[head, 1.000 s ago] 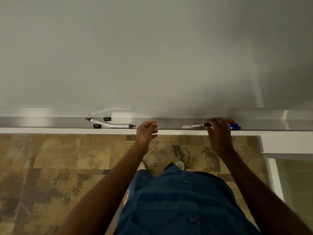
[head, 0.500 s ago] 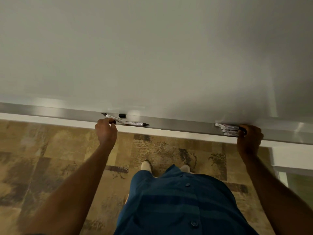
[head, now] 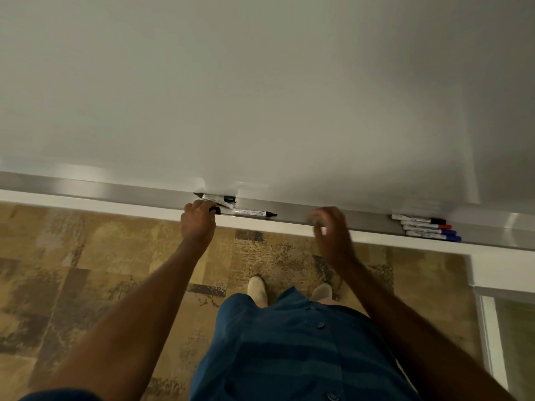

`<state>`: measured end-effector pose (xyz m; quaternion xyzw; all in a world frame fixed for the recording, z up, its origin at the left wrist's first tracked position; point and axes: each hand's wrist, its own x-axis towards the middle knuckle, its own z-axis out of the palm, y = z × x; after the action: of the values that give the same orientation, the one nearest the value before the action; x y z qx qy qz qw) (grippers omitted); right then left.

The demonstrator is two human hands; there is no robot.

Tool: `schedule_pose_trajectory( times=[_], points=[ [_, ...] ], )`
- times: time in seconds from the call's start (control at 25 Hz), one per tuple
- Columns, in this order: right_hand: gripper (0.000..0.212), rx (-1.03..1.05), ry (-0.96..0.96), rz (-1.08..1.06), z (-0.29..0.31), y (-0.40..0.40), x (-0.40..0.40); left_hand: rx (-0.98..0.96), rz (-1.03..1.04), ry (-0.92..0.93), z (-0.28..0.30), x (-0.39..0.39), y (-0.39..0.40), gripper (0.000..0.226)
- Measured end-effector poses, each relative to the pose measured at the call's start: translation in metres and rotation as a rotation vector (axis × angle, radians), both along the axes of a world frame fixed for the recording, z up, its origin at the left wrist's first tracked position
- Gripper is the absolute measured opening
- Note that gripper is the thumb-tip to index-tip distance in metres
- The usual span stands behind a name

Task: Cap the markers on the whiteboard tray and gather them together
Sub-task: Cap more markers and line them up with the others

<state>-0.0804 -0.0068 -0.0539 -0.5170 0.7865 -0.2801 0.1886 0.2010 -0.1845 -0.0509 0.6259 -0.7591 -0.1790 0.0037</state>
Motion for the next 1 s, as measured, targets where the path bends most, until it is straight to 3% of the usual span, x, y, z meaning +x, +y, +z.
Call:
schedule_pose_trajectory(
  times=[0.12,0.28,0.44,0.6,0.84,1.0],
  points=[
    [0.029,0.036,0.053,0.248,-0.002,-0.053,0.064,0.009,-0.059,-0.016,-0.003,0.005,-0.005,0.027],
    [0.042,0.175,0.227,0.389,-0.012,-0.096,0.106,0.028,-0.138,-0.020,-0.005,0.010,-0.010,0.025],
    [0.049,0.283,0.389,0.436,-0.025,-0.097,0.116,0.070,-0.249,-0.062,-0.004,0.007,-0.015,0.025],
    [0.036,0.256,0.412,0.371,-0.024,-0.093,0.108,0.100,-0.297,-0.008,-0.005,0.005,-0.020,0.024],
    [0.020,0.319,0.328,0.290,-0.010,-0.096,0.088,0.159,-0.291,0.122,-0.009,0.002,-0.018,0.024],
    [0.011,-0.004,-0.152,-0.012,0.019,-0.077,0.075,0.277,-0.243,0.397,-0.005,-0.009,-0.005,0.028]
  ],
)
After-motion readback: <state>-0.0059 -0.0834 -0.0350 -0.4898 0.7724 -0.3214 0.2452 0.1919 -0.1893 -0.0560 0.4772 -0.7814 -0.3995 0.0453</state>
